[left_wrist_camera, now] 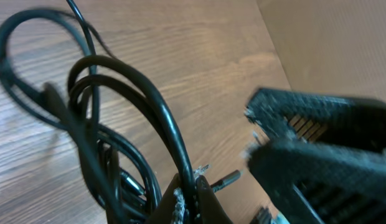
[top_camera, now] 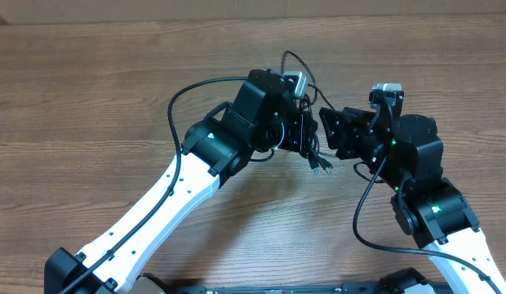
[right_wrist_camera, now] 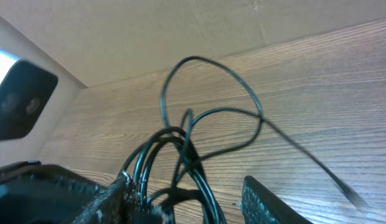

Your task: Untangle cables

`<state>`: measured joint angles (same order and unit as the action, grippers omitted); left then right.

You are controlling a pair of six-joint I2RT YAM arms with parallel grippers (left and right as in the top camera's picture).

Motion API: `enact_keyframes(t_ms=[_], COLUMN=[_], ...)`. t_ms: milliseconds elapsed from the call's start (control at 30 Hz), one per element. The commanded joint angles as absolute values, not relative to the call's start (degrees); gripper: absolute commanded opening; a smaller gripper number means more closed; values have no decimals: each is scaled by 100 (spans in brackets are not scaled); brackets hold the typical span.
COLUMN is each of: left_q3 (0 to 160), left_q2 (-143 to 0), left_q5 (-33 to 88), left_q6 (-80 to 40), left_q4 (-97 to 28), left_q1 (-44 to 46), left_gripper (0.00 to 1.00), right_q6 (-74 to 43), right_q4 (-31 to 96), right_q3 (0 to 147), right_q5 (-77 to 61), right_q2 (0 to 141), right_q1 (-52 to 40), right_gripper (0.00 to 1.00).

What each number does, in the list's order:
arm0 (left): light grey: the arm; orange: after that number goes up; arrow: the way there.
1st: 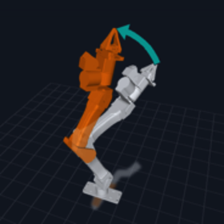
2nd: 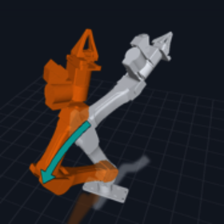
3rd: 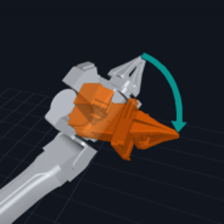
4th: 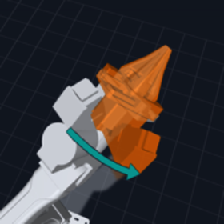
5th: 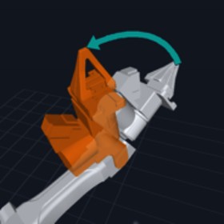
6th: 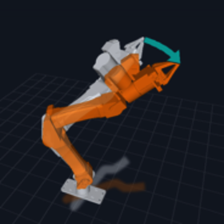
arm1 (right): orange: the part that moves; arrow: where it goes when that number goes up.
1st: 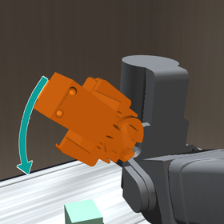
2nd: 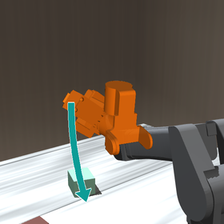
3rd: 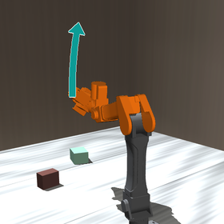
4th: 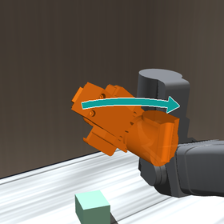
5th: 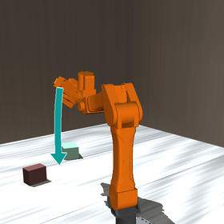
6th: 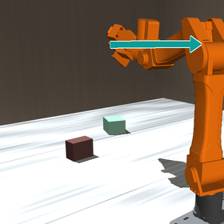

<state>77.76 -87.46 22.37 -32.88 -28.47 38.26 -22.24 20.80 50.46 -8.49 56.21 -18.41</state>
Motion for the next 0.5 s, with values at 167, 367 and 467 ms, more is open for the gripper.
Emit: enact_keyframes(t_ms=[167, 367, 467], left_q3=[7789, 7789, 7789], left_q2=[-8661, -8661, -8661], left_q5=[2600, 2797, 2635], left_q6=[-2425, -36, 563], left_q4=[-2893, -3240, -3411], left_q1=[3826, 3826, 3813], left_gripper=[4, 4, 4], right_q6=[-2202, -2587, -2899], right_q4=[2340, 2670, 2676], right_q3=[5109, 5109, 5109], right_q5=[-727, -388, -392], right_q2=[5599, 5599, 5596], right_q1=[-1824, -1820, -1723], right_gripper=[59, 60, 60])
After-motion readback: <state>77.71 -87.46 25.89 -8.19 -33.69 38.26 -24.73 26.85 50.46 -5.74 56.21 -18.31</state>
